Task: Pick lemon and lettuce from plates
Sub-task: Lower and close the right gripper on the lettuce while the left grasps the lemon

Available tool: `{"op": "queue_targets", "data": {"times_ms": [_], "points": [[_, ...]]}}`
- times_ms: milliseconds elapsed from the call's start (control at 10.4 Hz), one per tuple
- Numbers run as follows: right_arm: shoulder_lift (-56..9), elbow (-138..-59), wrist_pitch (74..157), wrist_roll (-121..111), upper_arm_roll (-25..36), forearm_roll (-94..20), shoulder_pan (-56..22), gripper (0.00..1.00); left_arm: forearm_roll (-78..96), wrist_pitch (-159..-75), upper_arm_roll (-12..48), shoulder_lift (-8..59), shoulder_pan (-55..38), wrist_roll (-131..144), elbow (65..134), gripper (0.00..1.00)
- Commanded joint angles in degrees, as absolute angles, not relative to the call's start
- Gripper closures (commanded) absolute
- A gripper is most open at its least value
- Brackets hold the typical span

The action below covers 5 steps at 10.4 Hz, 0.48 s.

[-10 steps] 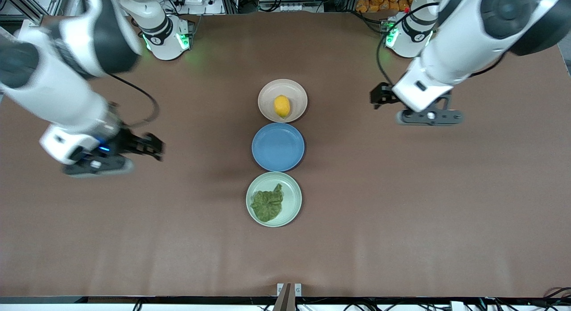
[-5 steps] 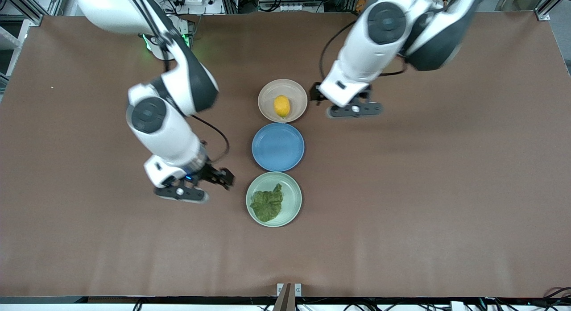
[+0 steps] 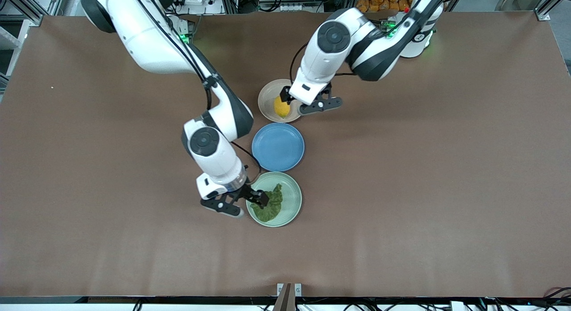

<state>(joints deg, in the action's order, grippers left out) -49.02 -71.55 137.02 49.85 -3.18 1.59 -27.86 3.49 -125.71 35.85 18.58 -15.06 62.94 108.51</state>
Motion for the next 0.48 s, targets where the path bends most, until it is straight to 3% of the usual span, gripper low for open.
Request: {"op": "queue_targets", "data": {"times_ms": [0, 386], "points": [[-53.17, -66.10, 136.41, 53.77, -2.64, 2.28, -29.96, 0.00, 1.07, -129.44, 36.04, 22.57, -17.30, 66.43, 108.54, 0.00], [-55.46, -66.18, 136.32, 53.88, -1.59, 4.04, -31.55, 0.00, -11.83, -137.00, 36.04, 29.43, -22.49, 80.91, 110.12, 0.00]]}}
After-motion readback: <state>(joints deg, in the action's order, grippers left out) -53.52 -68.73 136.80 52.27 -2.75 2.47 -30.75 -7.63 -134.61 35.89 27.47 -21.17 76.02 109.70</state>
